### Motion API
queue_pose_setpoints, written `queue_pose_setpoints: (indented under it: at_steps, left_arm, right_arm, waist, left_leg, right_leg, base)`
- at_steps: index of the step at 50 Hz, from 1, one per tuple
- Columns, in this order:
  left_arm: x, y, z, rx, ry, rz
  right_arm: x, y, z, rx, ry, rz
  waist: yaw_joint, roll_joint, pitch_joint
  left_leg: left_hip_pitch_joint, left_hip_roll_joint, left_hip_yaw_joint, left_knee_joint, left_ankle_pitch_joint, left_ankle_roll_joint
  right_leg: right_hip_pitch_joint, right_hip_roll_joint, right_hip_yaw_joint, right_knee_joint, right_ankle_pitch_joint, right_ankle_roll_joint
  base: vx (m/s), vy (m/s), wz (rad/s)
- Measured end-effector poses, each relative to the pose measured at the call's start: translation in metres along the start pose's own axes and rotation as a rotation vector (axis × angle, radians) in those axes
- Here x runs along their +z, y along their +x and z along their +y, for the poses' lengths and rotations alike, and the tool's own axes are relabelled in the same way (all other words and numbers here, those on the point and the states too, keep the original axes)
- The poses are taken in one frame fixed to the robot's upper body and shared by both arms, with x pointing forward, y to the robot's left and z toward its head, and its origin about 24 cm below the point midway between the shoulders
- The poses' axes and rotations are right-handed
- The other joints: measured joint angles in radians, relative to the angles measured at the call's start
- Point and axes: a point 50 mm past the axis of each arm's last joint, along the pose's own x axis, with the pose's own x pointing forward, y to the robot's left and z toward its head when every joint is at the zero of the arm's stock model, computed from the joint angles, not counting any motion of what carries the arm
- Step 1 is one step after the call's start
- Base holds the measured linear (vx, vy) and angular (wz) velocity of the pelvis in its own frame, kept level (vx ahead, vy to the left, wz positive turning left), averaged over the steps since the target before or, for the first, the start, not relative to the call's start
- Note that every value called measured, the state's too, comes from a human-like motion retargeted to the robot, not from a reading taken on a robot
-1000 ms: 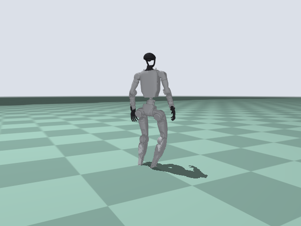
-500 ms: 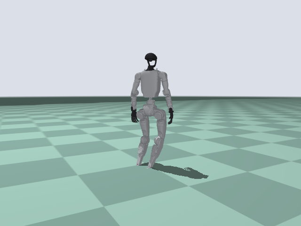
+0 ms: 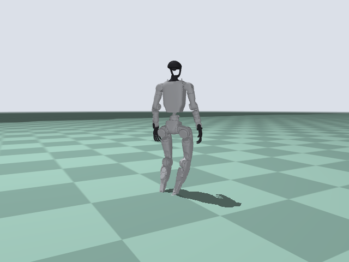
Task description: Run
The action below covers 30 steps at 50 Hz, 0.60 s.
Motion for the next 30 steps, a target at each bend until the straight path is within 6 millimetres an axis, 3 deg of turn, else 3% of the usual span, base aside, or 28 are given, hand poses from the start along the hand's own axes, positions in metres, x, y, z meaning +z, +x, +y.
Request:
queue_pose_setpoints:
  at_steps: [7,10,13,18,22,25,30]
  left_arm:
    - [0.004,0.001,-0.005,0.005,0.003,-0.019]
    - [0.019,-0.002,0.020,0.090,0.016,-0.066]
    - [0.029,-0.004,0.029,0.142,0.033,-0.115]
    - [0.064,-0.011,0.043,0.240,0.066,-0.263]
    - [0.099,-0.024,0.057,0.332,0.113,-0.406]
    - [0.124,-0.041,0.073,0.417,0.155,-0.514]
    - [0.141,-0.058,0.070,0.472,0.198,-0.656]
  right_arm:
    - [-0.001,-0.001,-0.006,-0.032,-0.036,-0.005]
    - [0.008,-0.001,-0.015,-0.064,-0.049,-0.037]
    - [0.013,-0.002,-0.014,-0.078,-0.059,-0.066]
    - [0.048,-0.003,-0.011,-0.103,-0.060,-0.210]
    - [0.081,-0.009,-0.010,-0.130,-0.050,-0.356]
    - [0.112,-0.022,-0.015,-0.166,-0.046,-0.494]
    - [0.145,-0.047,-0.023,-0.244,-0.066,-0.706]
  waist:
    - [-0.004,-0.001,0.023]
    - [-0.015,-0.018,0.011]
    - [-0.021,-0.021,0.031]
    - [-0.052,-0.050,0.066]
    - [-0.098,-0.093,0.108]
    - [-0.142,-0.143,0.128]
    - [-0.174,-0.157,0.130]
  left_leg:
    - [-0.022,-0.011,0.013,0.078,-0.041,0.008]
    - [0.013,-0.050,0.012,-0.051,0.004,0.026]
    - [0.002,-0.061,0.024,0.007,-0.013,0.030]
    - [-0.002,-0.117,0.036,0.035,-0.043,0.067]
    - [0.016,-0.186,0.037,0.024,-0.060,0.107]
    - [0.081,-0.262,0.013,-0.124,0.005,0.125]
    - [0.102,-0.277,0.060,-0.115,0.035,0.149]
  right_leg:
    - [-0.030,-0.021,0.012,0.095,-0.048,-0.011]
    - [-0.025,-0.039,0.026,0.036,-0.044,-0.015]
    - [-0.053,-0.067,0.032,0.128,-0.073,-0.022]
    - [-0.116,-0.133,0.054,0.295,-0.137,-0.043]
    - [-0.193,-0.214,0.083,0.502,-0.117,-0.048]
    - [-0.253,-0.285,0.114,0.622,-0.119,-0.063]
    - [-0.249,-0.279,0.143,0.652,-0.100,-0.070]
  base:
    - [-0.03,0.06,0.02]
    - [0.07,0.07,0.11]
    - [-0.06,0.08,0.07]
    - [-0.02,0.09,0.24]
    - [0.00,0.06,0.55]
    - [0.06,0.00,0.84]
    - [0.08,-0.07,0.95]
